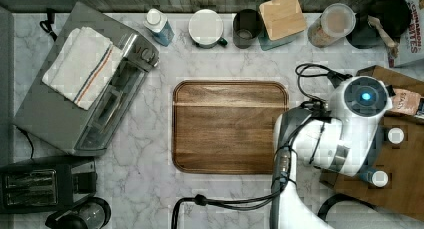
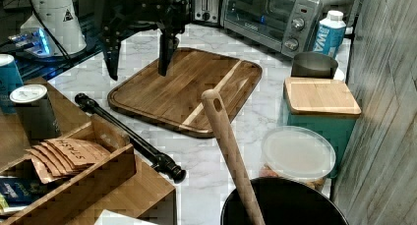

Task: Open the drawer.

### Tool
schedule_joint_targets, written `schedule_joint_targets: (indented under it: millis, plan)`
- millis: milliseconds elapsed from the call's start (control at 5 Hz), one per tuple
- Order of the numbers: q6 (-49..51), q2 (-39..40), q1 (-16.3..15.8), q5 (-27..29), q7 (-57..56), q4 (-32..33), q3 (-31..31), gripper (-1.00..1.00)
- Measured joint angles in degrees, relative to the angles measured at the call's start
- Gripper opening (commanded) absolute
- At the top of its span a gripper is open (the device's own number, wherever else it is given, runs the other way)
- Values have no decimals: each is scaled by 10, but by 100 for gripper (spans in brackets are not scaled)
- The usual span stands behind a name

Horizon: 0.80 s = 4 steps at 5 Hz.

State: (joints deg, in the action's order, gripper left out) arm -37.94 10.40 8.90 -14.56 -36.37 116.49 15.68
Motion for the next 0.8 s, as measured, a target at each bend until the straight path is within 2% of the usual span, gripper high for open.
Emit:
schedule_joint_targets:
  millis: [200,800]
  plan:
    - [-27,2,-15,-4,0,4,-1,100]
    - [-76,37,-10,-36,-4,4,6,100]
